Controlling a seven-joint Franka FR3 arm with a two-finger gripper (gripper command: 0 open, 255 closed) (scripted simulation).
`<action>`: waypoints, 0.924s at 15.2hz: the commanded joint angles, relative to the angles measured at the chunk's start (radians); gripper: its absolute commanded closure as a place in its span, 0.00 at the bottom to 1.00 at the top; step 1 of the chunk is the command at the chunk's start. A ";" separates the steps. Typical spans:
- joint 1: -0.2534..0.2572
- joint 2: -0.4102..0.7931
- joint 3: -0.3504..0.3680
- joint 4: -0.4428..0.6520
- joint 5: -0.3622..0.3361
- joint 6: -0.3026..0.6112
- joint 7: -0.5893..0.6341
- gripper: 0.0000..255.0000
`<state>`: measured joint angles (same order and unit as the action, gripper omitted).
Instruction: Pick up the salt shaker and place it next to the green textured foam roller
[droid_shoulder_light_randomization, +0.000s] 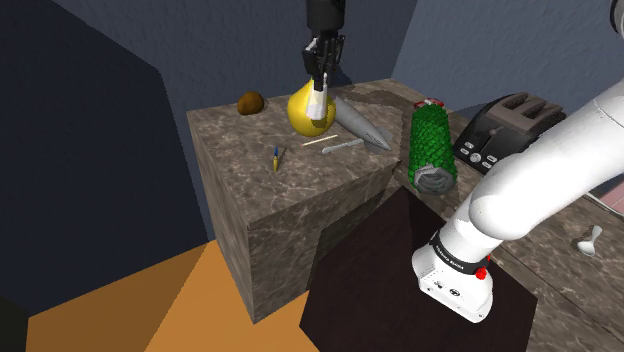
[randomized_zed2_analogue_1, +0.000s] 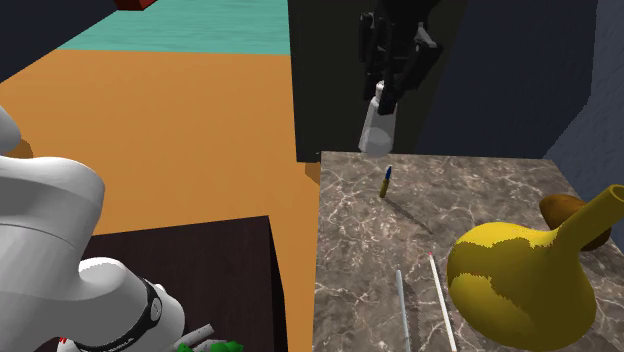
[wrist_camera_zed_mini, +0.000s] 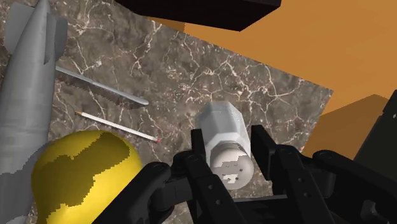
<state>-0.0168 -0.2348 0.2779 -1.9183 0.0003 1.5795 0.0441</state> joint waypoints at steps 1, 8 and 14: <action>-0.019 -0.013 -0.031 -0.014 -0.009 0.003 -0.050 1.00; -0.086 -0.041 -0.141 -0.050 -0.050 0.020 -0.221 1.00; -0.145 -0.023 -0.233 -0.038 -0.089 0.037 -0.363 1.00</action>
<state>-0.1505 -0.2640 0.0624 -1.9677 -0.0808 1.6187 -0.2898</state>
